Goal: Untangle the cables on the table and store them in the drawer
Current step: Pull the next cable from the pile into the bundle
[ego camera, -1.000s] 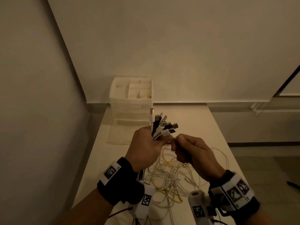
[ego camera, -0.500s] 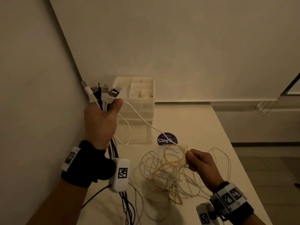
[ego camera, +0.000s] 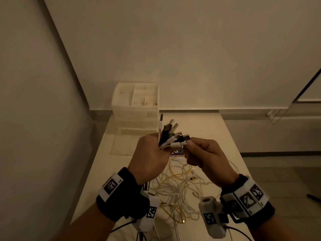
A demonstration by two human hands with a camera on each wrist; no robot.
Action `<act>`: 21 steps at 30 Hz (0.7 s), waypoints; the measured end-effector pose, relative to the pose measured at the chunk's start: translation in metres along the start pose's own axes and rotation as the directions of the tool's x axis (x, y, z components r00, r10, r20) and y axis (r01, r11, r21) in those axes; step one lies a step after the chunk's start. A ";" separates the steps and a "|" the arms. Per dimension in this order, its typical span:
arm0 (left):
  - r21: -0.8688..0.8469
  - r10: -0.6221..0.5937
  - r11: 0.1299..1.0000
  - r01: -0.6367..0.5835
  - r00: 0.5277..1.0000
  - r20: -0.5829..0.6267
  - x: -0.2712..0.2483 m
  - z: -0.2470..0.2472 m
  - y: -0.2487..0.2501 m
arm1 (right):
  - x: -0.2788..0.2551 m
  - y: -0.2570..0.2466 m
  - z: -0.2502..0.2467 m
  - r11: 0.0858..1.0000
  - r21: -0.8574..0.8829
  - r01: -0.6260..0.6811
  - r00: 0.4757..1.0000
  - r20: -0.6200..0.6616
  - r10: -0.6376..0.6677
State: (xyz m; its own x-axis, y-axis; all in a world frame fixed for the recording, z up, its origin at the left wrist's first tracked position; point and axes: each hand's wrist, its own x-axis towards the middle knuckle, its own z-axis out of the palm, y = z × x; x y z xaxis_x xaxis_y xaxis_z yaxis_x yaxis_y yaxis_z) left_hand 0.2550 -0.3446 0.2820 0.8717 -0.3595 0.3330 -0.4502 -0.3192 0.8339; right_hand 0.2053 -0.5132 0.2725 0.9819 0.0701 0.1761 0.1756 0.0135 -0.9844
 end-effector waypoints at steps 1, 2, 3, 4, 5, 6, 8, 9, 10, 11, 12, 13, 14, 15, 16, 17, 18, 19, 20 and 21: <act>-0.006 0.033 0.999 -0.033 0.999 -0.025 0.001 -0.001 0.001 | -0.001 0.002 -0.002 1.000 -0.005 -0.008 1.000 0.012 0.008; -0.019 0.062 0.998 -0.063 0.997 -0.053 0.003 -0.003 0.005 | -0.003 0.005 -0.003 1.000 -0.003 -0.013 1.000 0.024 0.013; -0.029 0.076 0.996 -0.079 0.994 -0.082 0.005 -0.005 0.006 | -0.005 0.010 -0.004 1.000 0.004 -0.012 0.999 0.032 0.012; -0.028 0.080 0.996 -0.083 0.991 -0.110 0.007 -0.006 0.007 | -0.006 0.015 -0.004 1.000 0.012 -0.007 0.999 0.034 0.007; -0.020 0.081 0.996 -0.084 0.988 -0.134 0.009 -0.007 0.008 | -0.006 0.020 -0.004 1.000 0.017 -0.003 1.000 0.027 0.003; -0.010 0.081 0.996 -0.084 0.983 -0.165 0.010 -0.008 0.009 | -0.005 0.027 -0.005 1.000 0.014 -0.004 1.000 0.013 0.003; -0.034 0.079 0.995 -0.090 0.968 -0.237 0.011 -0.013 0.011 | -0.001 0.043 -0.007 0.999 -0.020 -0.027 0.999 -0.026 0.026; -0.071 0.057 0.994 -0.081 0.958 -0.282 0.012 -0.016 0.012 | -0.001 0.052 -0.009 0.998 -0.040 -0.047 0.998 -0.051 0.045; -0.100 0.034 0.992 -0.071 0.942 -0.333 0.013 -0.022 0.013 | -0.001 0.063 -0.011 0.996 -0.055 -0.070 0.994 -0.082 0.066; -0.107 0.018 0.992 -0.065 0.919 -0.393 0.014 -0.029 0.012 | -0.002 0.073 -0.013 0.994 -0.065 -0.093 0.990 -0.111 0.086; -0.099 0.012 0.993 -0.064 0.890 -0.456 0.016 -0.038 0.010 | -0.004 0.083 -0.016 0.990 -0.074 -0.118 0.985 -0.138 0.107; -0.108 0.001 0.992 -0.065 0.859 -0.512 0.018 -0.049 0.007 | -0.007 0.094 -0.019 0.986 -0.084 -0.142 0.978 -0.166 0.127; -0.140 -0.017 0.988 -0.070 0.838 -0.546 0.019 -0.059 0.005 | -0.009 0.102 -0.022 0.980 -0.099 -0.172 0.969 -0.194 0.151; -0.180 -0.030 0.980 -0.086 0.828 -0.560 0.019 -0.069 0.002 | -0.012 0.109 -0.024 0.974 -0.108 -0.201 0.961 -0.215 0.175; -0.203 -0.024 0.973 -0.109 0.828 -0.560 0.018 -0.077 0.000 | -0.014 0.115 -0.025 0.970 -0.106 -0.220 0.954 -0.230 0.191; -0.218 -0.011 0.967 -0.132 0.833 -0.554 0.017 -0.083 -0.001 | -0.016 0.119 -0.025 0.967 -0.105 -0.232 0.949 -0.244 0.201; -0.222 0.000 0.965 -0.140 0.845 -0.534 0.014 -0.087 0.002 | -0.018 0.121 -0.025 0.966 -0.101 -0.239 0.946 -0.250 0.208; -0.225 -0.007 0.966 -0.125 0.861 -0.509 0.012 -0.090 0.004 | -0.020 0.120 -0.023 0.967 -0.093 -0.236 0.948 -0.240 0.208; -0.234 -0.029 0.968 -0.096 0.877 -0.480 0.009 -0.092 0.005 | -0.023 0.118 -0.022 0.970 -0.087 -0.228 0.954 -0.218 0.205; -0.255 -0.064 0.965 -0.061 0.889 -0.454 0.007 -0.094 0.006 | -0.028 0.114 -0.021 0.970 -0.099 -0.221 0.959 -0.202 0.198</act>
State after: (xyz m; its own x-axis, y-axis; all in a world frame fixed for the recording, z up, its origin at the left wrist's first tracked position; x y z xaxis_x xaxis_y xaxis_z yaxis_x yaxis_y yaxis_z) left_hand 0.2767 -0.2668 0.3309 0.8913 0.0985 0.4426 -0.4384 -0.0622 0.8966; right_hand 0.1998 -0.5347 0.1555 0.9910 -0.1313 -0.0263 -0.0398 -0.1007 -0.9941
